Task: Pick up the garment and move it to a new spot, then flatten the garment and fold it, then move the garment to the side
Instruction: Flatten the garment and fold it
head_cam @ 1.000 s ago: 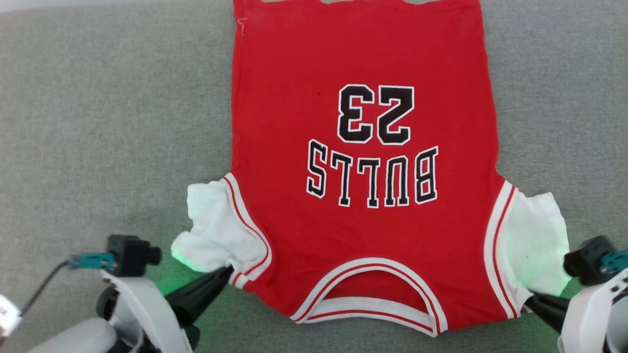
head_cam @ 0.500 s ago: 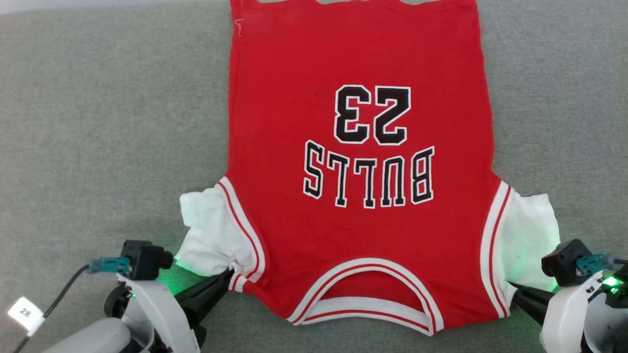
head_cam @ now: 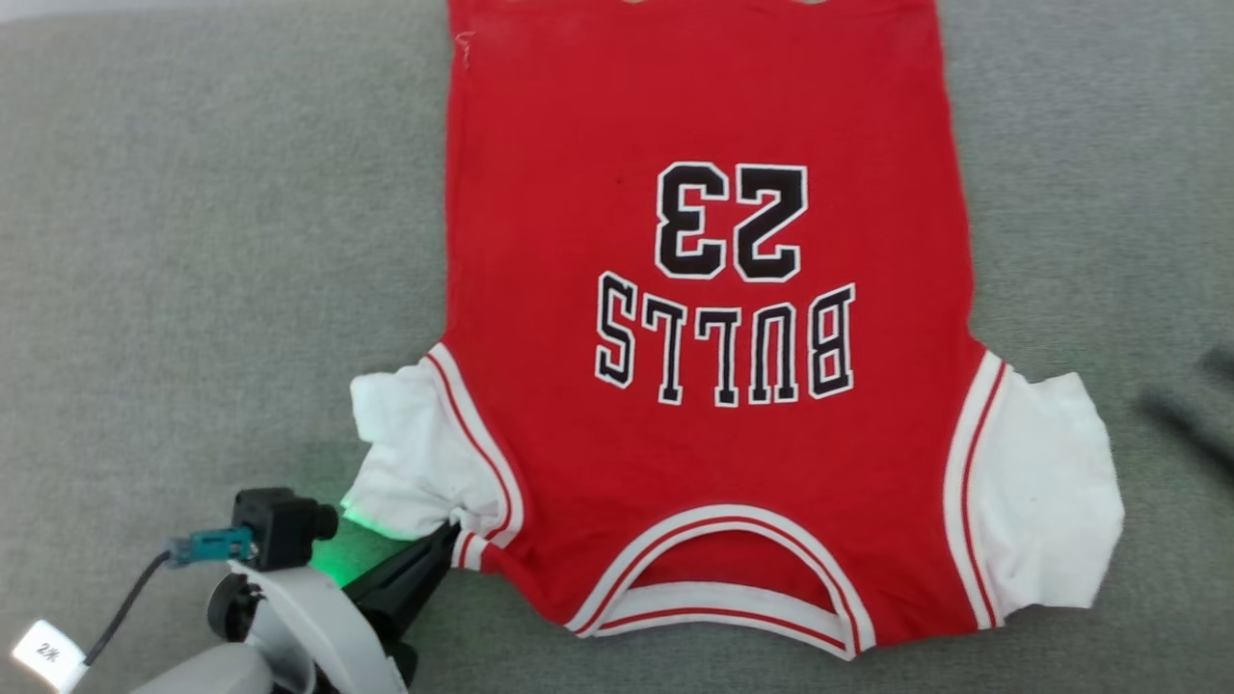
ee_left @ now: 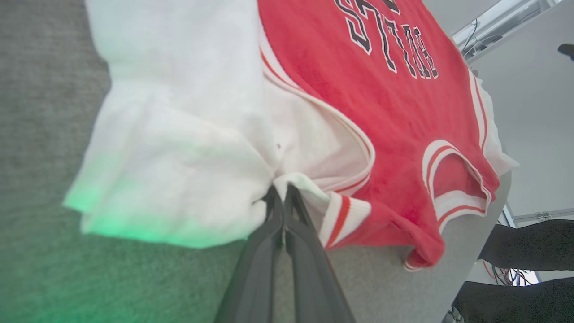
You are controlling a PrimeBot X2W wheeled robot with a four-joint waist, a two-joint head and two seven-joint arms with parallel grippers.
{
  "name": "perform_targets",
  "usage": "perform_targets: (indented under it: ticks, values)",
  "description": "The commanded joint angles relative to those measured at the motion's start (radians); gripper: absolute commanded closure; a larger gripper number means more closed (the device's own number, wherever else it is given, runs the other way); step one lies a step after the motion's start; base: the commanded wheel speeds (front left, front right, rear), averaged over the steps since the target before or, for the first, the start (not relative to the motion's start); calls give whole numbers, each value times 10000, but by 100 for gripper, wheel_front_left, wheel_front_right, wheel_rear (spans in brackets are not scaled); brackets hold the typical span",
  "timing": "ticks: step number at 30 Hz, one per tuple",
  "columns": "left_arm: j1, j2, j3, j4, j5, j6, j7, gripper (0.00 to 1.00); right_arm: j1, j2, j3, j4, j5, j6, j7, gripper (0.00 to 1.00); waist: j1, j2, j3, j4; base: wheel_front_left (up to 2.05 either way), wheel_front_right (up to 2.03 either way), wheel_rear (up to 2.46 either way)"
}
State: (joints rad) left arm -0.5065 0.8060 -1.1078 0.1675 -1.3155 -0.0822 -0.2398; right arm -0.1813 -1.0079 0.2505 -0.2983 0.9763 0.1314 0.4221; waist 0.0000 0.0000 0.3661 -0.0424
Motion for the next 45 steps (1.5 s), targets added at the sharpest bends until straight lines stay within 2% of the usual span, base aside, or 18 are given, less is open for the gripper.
perform_targets:
  ticks: [1, 3, 6, 11, 14, 20, 26, 29, 34, 37, 38, 39, 40, 41, 45]
  values:
    - [178, -423, -180, 17, 76, 154, 96, 100, -254, -101, -541, -29, 98, -15, 197, 0, 0, 0, 156, 197, 0, 0, 0]
    - [25, -544, -195, -148, 240, 220, 95, 100, -818, -155, -1224, 174, 200, -15, 529, 0, 0, 0, 306, 413, 0, 0, 0]
    - [-332, -772, -213, -282, 477, 264, 171, 100, -2132, 238, -1582, 956, 54, -15, 1183, 0, 0, 0, 629, 781, 0, 0, 0]
    - [-982, -1425, -295, -210, 739, 89, 378, 100, -5345, 1348, -1120, 3535, -659, -15, 3284, 0, 0, 0, 1403, 1605, 0, 0, 0]
    - [-1377, -1899, -385, -34, 872, -56, 536, 100, -7409, 2034, -935, 5259, -1533, -15, 4270, 0, 0, 0, 2036, 2100, 0, 0, 0]
    - [-1835, -2535, -609, 614, 1066, -255, 601, 100, -10513, 3045, -711, 7823, -3202, -15, 5479, 0, 0, 0, 3058, 2855, 0, 0, 0]
    - [-1940, -2764, -786, 1118, 1070, -328, 471, 100, -12111, 3525, -586, 9423, -4143, -15, 6496, 0, 0, 0, 3457, 3253, 0, 0, 0]
    - [-2058, -2866, -898, 1233, 1060, -343, 434, 100, -12594, 3558, -698, 9905, -4575, -15, 6533, 0, 0, 0, 3607, 3397, 0, 0, 0]
    - [-2217, -2971, -1043, 1289, 976, -335, 365, 100, -12751, 3595, -420, 10483, -5249, -15, 6582, 0, 0, 0, 3723, 3448, 0, 0, 0]
    - [-2274, -2914, -1110, 1245, 888, -325, 262, 100, -12579, 3728, -279, 10704, -5257, -15, 6629, 0, 0, 0, 3763, 3401, 0, 0, 0]
    - [-2292, -2897, -1131, 1246, 862, -324, 253, 100, -12567, 3764, -257, 10760, -5232, -15, 6621, 21, 0, 0, 3768, 3382, 0, 0, 0]
    - [-2307, -2878, -1152, 1242, 842, -323, 224, 100, -12552, 3787, -214, 10796, -5208, -15, 6599, 56, 0, 0, 3767, 3360, 0, 0, 0]
    - [-2328, -2863, -1180, 1253, 825, -322, 189, 100, -12554, 3790, -178, 10806, -5204, -14, 6522, 74, 0, 0, 3756, 3333, 0, 0, 0]
    - [-2346, -2846, -1195, 1258, 816, -323, 164, 100, -12553, 3790, -218, 10849, -5189, -15, 6442, 100, 0, 0, 3726, 3299, 0, 0, 0]
    - [-2333, -2711, -1069, 1283, 778, -325, 57, 100, -12501, 3831, -173, 10796, -4983, -15, 6003, 100, 0, 0, 3399, 3109, 0, 0, 0]
